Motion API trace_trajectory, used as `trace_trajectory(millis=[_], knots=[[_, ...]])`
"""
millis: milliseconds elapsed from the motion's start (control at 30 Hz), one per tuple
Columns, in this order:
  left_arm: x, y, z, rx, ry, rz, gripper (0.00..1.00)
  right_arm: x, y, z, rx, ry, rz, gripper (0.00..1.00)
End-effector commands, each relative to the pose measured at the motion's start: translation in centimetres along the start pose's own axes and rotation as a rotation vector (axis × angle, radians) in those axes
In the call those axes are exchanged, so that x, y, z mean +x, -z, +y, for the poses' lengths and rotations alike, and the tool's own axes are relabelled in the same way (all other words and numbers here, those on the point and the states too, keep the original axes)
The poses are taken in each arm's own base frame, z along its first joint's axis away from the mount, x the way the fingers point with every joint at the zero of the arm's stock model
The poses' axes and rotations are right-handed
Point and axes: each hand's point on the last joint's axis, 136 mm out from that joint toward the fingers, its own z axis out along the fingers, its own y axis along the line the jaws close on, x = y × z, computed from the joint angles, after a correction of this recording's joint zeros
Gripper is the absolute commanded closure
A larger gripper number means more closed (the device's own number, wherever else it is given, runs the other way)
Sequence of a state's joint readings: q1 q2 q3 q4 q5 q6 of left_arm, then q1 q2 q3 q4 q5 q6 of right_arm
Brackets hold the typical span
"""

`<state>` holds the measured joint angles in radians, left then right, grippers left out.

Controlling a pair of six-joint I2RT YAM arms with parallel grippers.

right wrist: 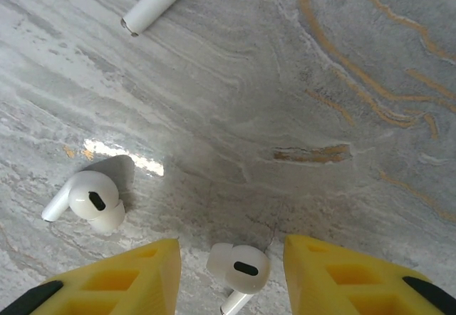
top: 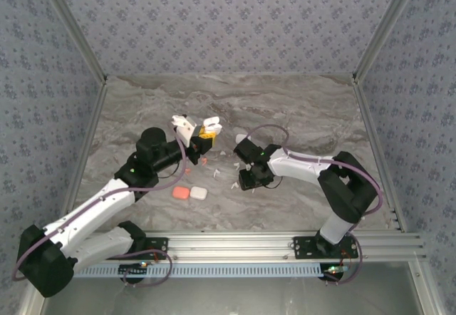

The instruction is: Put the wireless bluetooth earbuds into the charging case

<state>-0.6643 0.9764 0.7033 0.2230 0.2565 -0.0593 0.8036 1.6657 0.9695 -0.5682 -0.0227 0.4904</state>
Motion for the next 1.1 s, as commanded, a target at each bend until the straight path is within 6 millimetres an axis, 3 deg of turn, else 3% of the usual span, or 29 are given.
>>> trace_trajectory(millis=[0,400,633,833,967,1067], knots=[[-0.5,0.3,-0.1,-0.005,-0.026,-0.019,1.0,0.2,-0.3,-0.1,0.025,-0.011,0.019,0.59],[-0.5,0.4,-0.1,-0.006,-0.025,-0.017,1.0,0.8,-0.8,0.1,0.025,0.01,0.047,0.74],[-0.8,0.3,-0.2,-0.001,-0.021,-0.027,1.0,-0.3,1.3,-0.2,0.031,0.047,-0.039,0.76],[-1.0,-0.2,-0.5,0.023,0.007,-0.049,1.0,-2.9,5.8,-1.0,0.021,0.08,-0.199,0.76],[-1.2,-0.9,-0.8,0.055,0.038,-0.06,1.0,-5.3,10.9,-1.3,-0.017,0.117,-0.365,0.76],[-1.5,-1.3,-1.3,0.094,0.054,-0.072,1.0,-7.4,16.0,-1.4,-0.065,0.146,-0.54,0.76]])
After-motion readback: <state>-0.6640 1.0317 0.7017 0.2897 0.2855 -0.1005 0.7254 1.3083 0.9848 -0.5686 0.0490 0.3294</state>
